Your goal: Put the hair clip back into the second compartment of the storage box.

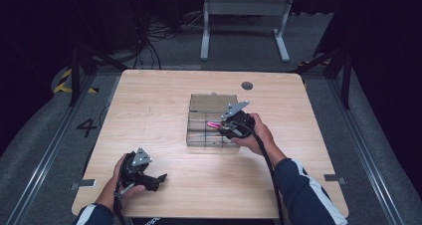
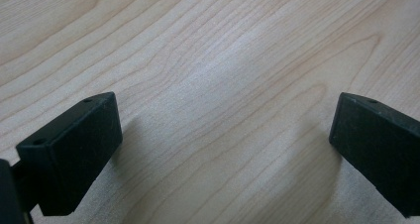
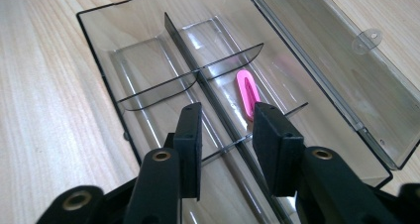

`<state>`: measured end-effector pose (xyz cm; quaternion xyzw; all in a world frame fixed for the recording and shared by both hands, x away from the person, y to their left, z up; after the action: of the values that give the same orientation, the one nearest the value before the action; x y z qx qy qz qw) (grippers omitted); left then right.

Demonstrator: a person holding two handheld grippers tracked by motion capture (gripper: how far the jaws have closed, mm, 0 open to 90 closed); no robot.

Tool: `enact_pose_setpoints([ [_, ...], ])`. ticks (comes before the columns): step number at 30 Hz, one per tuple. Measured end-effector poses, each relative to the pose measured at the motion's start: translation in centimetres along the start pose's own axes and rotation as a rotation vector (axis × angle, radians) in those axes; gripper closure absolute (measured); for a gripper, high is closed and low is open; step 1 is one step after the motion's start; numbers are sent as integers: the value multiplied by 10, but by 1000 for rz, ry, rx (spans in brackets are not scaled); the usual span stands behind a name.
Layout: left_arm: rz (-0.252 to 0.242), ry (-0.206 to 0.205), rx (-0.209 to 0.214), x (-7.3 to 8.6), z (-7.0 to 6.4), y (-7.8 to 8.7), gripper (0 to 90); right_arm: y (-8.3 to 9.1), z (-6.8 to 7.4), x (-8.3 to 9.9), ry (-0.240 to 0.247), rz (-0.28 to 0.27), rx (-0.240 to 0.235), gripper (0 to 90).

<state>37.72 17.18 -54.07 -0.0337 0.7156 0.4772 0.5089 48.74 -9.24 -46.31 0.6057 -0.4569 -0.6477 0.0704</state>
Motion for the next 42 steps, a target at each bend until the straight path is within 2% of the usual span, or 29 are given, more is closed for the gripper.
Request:
enact_pose_setpoints([
  [7,0,0,0,0,0,0,4,7,1,4,4,-7,-1,559],
  [15,0,0,0,0,0,0,4,16,2,8,18,4,20,459],
  [32,0,0,0,0,0,0,4,30,14,19,71,24,22,389],
  [42,0,0,0,0,0,0,4,39,20,28,80,5,31,340],
])
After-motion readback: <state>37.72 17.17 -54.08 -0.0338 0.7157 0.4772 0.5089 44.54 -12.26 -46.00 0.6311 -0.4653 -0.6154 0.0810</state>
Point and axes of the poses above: each handheld gripper's, and its own axes: y roughly backward along the jaws, x roughly out of its underside, z roughly to its left, the point moved 8 cm from there along -y, roughly forward along the jaws, and after that the axes turned 6 degrees about -z, right-handed, at the moved point
